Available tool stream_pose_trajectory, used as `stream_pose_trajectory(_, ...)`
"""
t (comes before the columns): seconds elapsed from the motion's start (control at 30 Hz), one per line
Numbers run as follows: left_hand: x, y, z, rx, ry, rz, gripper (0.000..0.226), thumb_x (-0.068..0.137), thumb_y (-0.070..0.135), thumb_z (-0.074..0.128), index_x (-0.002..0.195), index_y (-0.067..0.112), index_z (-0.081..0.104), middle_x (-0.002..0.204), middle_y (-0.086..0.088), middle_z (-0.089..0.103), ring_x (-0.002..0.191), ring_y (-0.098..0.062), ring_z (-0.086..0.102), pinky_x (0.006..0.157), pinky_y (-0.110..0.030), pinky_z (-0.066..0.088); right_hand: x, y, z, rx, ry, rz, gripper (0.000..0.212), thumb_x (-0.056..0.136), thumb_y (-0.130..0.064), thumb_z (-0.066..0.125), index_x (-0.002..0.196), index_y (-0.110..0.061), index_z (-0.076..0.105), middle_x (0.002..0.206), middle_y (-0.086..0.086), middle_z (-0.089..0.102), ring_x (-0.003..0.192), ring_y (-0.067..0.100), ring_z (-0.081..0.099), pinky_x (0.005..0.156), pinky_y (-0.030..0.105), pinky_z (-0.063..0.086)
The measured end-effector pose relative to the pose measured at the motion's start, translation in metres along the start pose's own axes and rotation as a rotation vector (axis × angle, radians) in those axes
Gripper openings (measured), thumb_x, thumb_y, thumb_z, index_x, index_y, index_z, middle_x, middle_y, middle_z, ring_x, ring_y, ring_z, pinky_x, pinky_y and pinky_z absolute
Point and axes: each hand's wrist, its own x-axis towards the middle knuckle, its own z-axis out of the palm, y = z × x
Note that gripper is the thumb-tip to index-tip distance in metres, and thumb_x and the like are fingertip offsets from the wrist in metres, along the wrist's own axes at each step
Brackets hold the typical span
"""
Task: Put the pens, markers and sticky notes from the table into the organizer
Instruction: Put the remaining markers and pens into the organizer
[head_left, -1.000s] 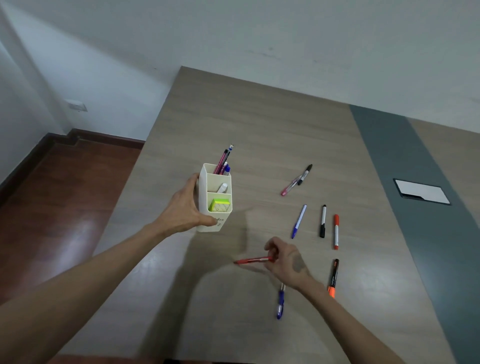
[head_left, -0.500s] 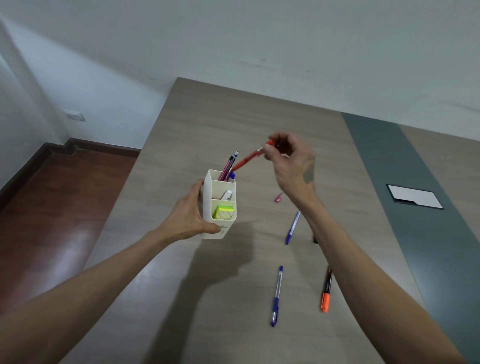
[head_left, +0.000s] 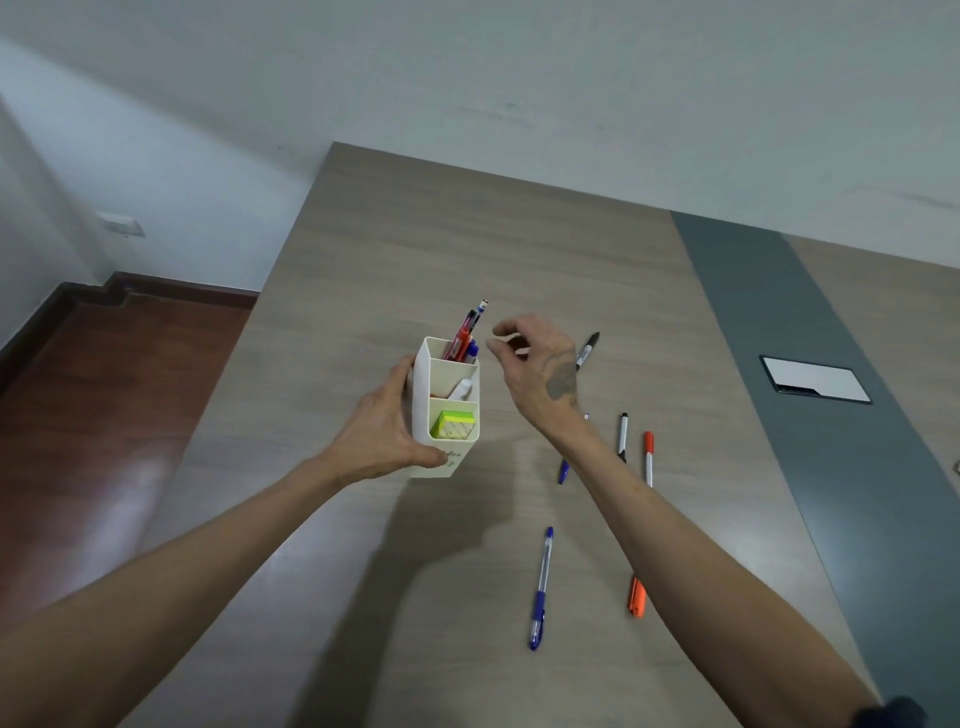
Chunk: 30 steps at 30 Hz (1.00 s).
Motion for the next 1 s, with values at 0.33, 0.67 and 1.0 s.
stream_pose_trajectory(0.33, -0.001, -0.004, -0.003, 0.044, -0.023, -0.003, 0.121, 0.055, 0.034, 0.097, 0.155, 0.033, 0.029, 0.129, 0.019, 0.060, 0.114, -0.008, 0.062, 0.091, -0.030, 0.055, -0.153, 0.099, -0.022, -0.505, -0.876, 0.700, 0.050, 0.080, -0.031, 0.070, 0.119, -0.010, 0.048, 0.110, 0.010, 0.060, 0.095, 0.028, 0.062, 0.076, 0.030, 0.048)
stream_pose_trajectory(0.67, -0.005, -0.004, -0.001, 0.063, -0.039, 0.004, 0.117, 0.054, 0.033, 0.096, 0.152, 0.034, 0.032, 0.127, 0.021, 0.062, 0.112, -0.004, 0.064, 0.087, -0.027, 0.056, -0.167, 0.092, -0.012, -0.279, -0.465, 0.748, 0.039, 0.079, -0.011, 0.055, 0.115, -0.025, 0.047, 0.083, 0.003, 0.059, 0.072, 0.027, 0.057, 0.066, 0.032, 0.046)
stream_pose_trajectory(1.0, 0.000, 0.006, 0.004, 0.052, -0.080, 0.021, 0.120, 0.059, 0.027, 0.098, 0.155, 0.033, 0.027, 0.124, 0.028, 0.057, 0.112, 0.003, 0.060, 0.086, -0.023, 0.054, -0.011, -0.023, -0.043, 0.390, 0.295, 0.271, 0.039, 0.089, -0.004, 0.068, 0.120, -0.014, 0.047, 0.086, 0.009, 0.071, 0.078, 0.020, 0.072, 0.072, 0.022, 0.059)
